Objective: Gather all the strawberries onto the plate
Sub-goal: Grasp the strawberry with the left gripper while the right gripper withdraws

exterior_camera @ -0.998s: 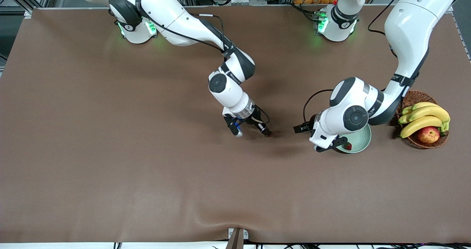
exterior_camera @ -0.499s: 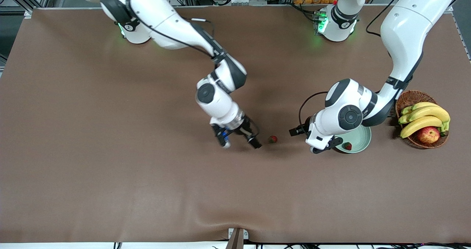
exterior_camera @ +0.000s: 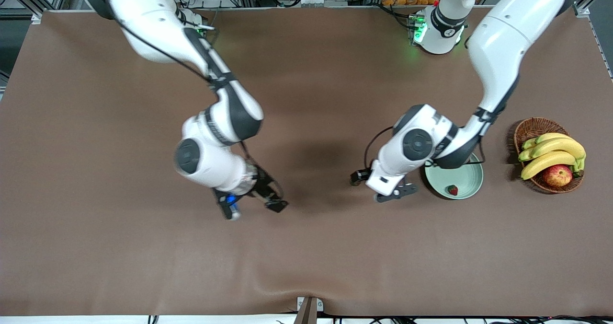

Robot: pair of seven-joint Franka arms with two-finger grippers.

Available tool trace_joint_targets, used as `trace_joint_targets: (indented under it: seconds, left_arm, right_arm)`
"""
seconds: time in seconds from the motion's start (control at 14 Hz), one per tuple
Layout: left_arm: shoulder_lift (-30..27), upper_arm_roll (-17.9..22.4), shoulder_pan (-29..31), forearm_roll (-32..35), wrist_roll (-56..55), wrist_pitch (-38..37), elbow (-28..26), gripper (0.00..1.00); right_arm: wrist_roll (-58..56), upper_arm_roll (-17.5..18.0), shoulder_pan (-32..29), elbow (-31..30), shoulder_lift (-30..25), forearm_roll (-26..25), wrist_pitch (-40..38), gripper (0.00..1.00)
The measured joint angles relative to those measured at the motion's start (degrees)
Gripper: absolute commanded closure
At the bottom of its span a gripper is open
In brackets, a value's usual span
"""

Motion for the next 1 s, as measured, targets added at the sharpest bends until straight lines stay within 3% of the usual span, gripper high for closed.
trace_joint_targets:
  seconds: [0.21,0.57,0.78,1.0]
  left_arm:
    - [0.83,5.6,-7.89,4.59,1.85,0.0,1.65,0.0]
    - [2.91,7.11,-8.89,11.07,7.6,0.37,1.76,0.06]
    - [4.5,7.1,-9.03,12.18,8.01,4.08,1.86,0.08]
    - [4.86,7.06,-9.43,12.18,8.03,4.74,2.09,0.21]
  right_arm:
    - [-8.05,-0.03,-6.62,0.14,-3.41,0.0,-9.13,0.0]
    - [-26.51,-0.07,-17.35,0.3,-10.02,-0.34,-23.28,0.0]
    - [-35.63,-0.03,-21.98,0.32,-13.3,-6.39,-29.54,0.0]
    - [-45.32,-0.02,-24.9,0.41,-16.81,-13.89,-33.37,0.0]
